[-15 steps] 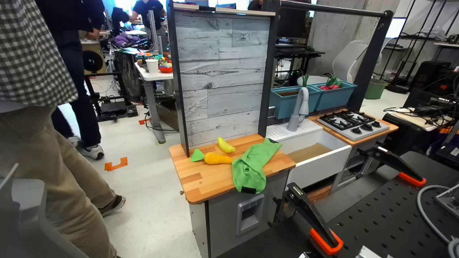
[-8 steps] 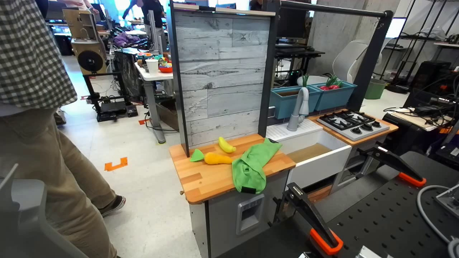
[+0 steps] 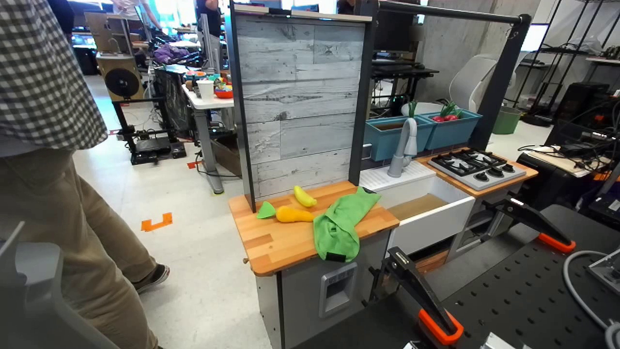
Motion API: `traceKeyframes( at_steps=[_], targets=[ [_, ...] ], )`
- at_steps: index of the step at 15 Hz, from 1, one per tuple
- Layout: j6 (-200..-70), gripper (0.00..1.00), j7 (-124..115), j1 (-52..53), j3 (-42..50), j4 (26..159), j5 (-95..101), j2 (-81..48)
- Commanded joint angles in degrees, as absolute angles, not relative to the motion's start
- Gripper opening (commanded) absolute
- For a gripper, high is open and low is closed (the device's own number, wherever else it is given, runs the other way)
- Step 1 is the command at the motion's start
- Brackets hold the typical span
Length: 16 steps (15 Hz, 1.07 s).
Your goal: Move the towel to the left then move the tap nozzle to the left then to the right
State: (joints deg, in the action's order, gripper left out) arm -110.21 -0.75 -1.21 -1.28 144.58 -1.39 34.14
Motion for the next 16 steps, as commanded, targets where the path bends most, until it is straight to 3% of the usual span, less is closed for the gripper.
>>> traceKeyframes(
  at_steps=[1,16],
  targets=[
    [-114.6,1.0,-1.8,-1.5,-1.7,143.0,0.5,28.5],
    [-136.2,1.0,-10.7,-4.2,1.8,127.5,10.4,-9.9]
  ],
)
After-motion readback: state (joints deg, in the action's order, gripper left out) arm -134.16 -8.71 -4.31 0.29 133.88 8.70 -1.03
